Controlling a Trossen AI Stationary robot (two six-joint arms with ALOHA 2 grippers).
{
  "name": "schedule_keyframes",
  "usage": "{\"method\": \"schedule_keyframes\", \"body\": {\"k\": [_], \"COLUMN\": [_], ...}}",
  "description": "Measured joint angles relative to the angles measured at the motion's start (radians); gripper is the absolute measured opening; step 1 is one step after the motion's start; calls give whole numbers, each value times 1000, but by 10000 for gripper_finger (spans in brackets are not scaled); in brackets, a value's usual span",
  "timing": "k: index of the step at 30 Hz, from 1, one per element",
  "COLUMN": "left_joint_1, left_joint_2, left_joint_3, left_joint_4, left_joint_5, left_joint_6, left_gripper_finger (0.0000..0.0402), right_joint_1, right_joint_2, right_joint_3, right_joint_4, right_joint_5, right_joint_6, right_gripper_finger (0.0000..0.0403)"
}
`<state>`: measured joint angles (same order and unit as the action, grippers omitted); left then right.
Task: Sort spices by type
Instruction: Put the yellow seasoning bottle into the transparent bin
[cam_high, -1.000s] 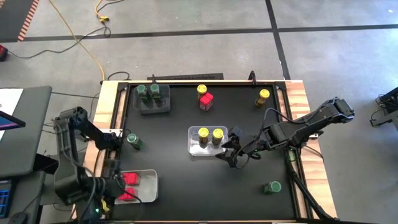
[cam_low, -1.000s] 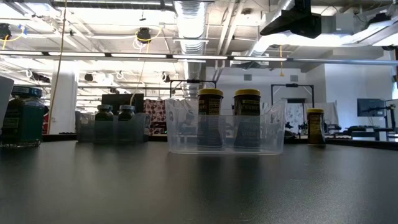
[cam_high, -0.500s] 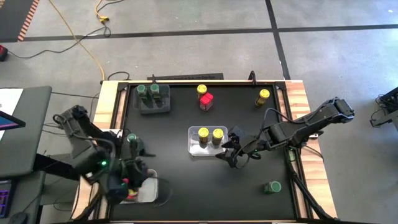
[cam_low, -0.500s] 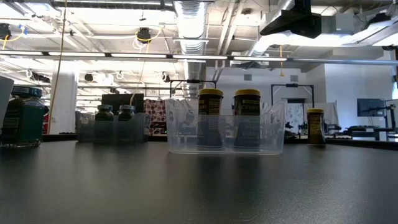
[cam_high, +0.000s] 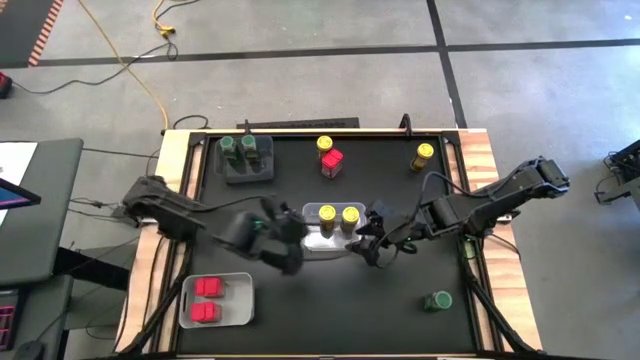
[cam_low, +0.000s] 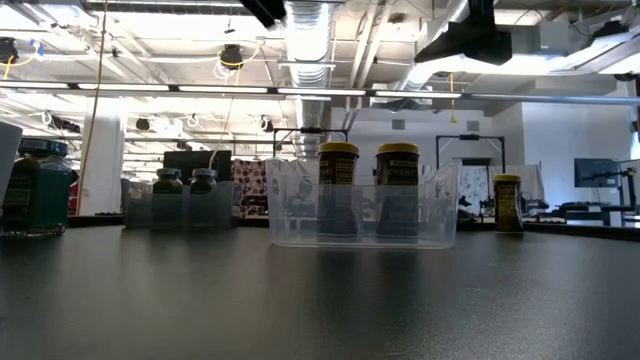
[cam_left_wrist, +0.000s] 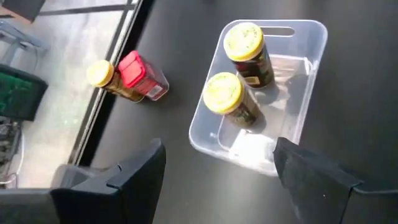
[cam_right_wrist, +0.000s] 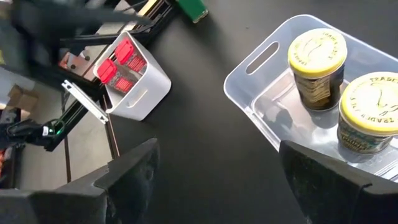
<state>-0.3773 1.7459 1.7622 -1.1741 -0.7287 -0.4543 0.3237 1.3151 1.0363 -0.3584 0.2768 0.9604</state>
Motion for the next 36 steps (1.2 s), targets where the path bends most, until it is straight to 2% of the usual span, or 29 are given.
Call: {"method": "schedule_keyframes", "body": {"k": [4,7,9,12,16,18,24,36], "left_joint_1": [62,97,121,154,192,202,187,175], "left_joint_2": [76,109,120,122,106,96,60,3], "left_joint_3": [0,0,0,-2,-93,-154,-293,-302], "left_joint_4": [100,211,292,355,458,524,698,779], "left_joint_5": [29,68,130,212,232,246,280,279], "left_joint_6": [58,138,204,252,249,227,142,128], "left_gripper_finger": [286,286,286,286,286,286,286,286], "right_joint_1": [-8,-8,-7,10,58,83,119,61], "right_joint_2": [0,0,-8,-34,-69,-93,-125,-81], "right_joint_3": [0,0,0,0,0,0,0,0], "right_joint_4": [-3,-31,-89,-219,-410,-484,-596,-597], "right_joint_5": [-6,-72,-114,-84,53,87,99,100], "right_joint_6": [0,-6,-42,-45,16,52,85,3], "right_gripper_finger": [356,356,356,356,356,356,356,356]}}
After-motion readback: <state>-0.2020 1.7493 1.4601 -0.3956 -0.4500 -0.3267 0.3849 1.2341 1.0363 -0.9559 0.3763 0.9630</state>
